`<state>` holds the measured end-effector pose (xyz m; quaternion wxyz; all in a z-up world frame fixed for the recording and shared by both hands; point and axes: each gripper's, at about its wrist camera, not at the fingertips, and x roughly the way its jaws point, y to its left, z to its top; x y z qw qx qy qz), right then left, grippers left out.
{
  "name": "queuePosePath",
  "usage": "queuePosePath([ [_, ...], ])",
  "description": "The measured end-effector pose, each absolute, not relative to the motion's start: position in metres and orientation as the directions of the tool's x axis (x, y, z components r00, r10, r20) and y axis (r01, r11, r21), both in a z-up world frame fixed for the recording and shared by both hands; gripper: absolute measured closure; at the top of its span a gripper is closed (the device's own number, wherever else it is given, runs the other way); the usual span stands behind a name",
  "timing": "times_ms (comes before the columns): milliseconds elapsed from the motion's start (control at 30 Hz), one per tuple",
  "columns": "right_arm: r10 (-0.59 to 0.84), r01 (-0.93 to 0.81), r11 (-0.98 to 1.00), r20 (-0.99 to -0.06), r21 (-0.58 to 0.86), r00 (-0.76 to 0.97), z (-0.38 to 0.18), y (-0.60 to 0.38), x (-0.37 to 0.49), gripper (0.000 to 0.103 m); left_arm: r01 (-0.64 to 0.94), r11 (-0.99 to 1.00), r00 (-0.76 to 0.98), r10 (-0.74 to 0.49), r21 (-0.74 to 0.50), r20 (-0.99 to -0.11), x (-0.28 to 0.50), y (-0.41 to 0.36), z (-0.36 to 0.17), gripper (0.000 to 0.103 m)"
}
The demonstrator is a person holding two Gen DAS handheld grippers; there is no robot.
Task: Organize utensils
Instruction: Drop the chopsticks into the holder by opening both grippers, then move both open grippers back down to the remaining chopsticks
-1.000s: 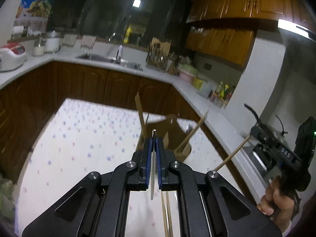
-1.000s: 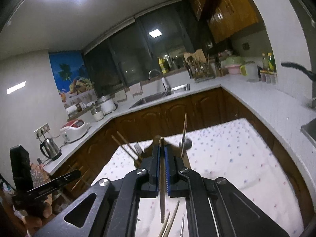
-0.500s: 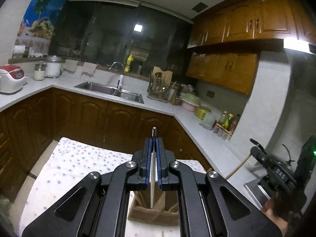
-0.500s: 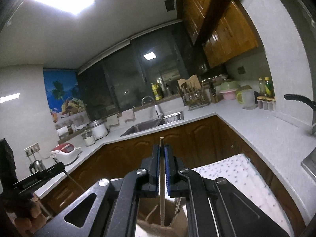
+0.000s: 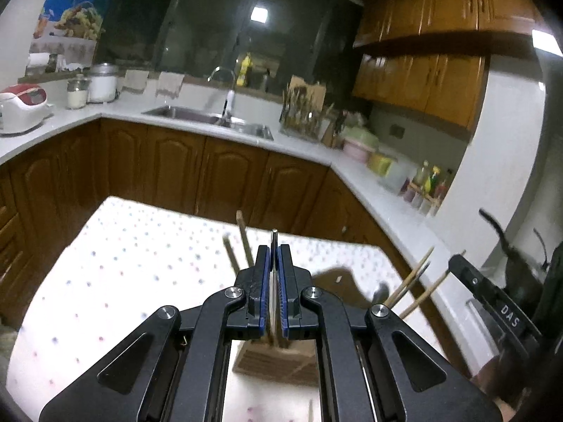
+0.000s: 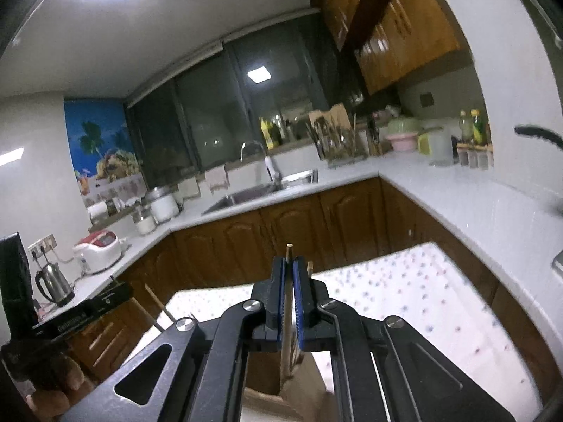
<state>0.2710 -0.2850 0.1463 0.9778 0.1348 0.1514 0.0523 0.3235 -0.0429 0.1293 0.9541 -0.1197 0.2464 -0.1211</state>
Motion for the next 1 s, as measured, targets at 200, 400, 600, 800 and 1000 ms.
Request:
queuePosePath([
  [200, 0.157, -0.065, 0.963, -0.347, 0.263, 0.925, 0.129, -0.279, 0.278, 0.098, 0.164, 0.943, 0.832, -0.291, -0.29, -0.472, 0.327, -0.043, 0.114, 0.099],
  [400, 0.16, -0.062, 0.96, -0.355, 0.272, 0.921, 0.13, -0.282, 0.278, 0.098, 0.171, 0.944, 0.829, -0.292, -0.281, -0.477, 0.325, -0.044, 0.115, 0.099],
  [600, 0.164, -0.058, 0.957, -0.364, 0.284, 0.917, 0.13, -0.287, 0.281, 0.098, 0.174, 0.938, 0.818, -0.308, -0.3, -0.487, 0.327, -0.041, 0.117, 0.099],
  [800, 0.181, -0.058, 0.946, -0.37, 0.319, 0.911, 0.128, -0.291, 0.281, 0.081, 0.214, 0.92, 0.814, -0.354, -0.329, -0.461, 0.315, -0.038, 0.126, 0.072],
  [1000, 0.195, -0.076, 0.926, -0.297, 0.369, 0.935, 0.139, -0.303, 0.259, 0.029, 0.228, 0.91, 0.837, -0.364, -0.345, -0.408, 0.28, -0.028, 0.136, 0.024],
])
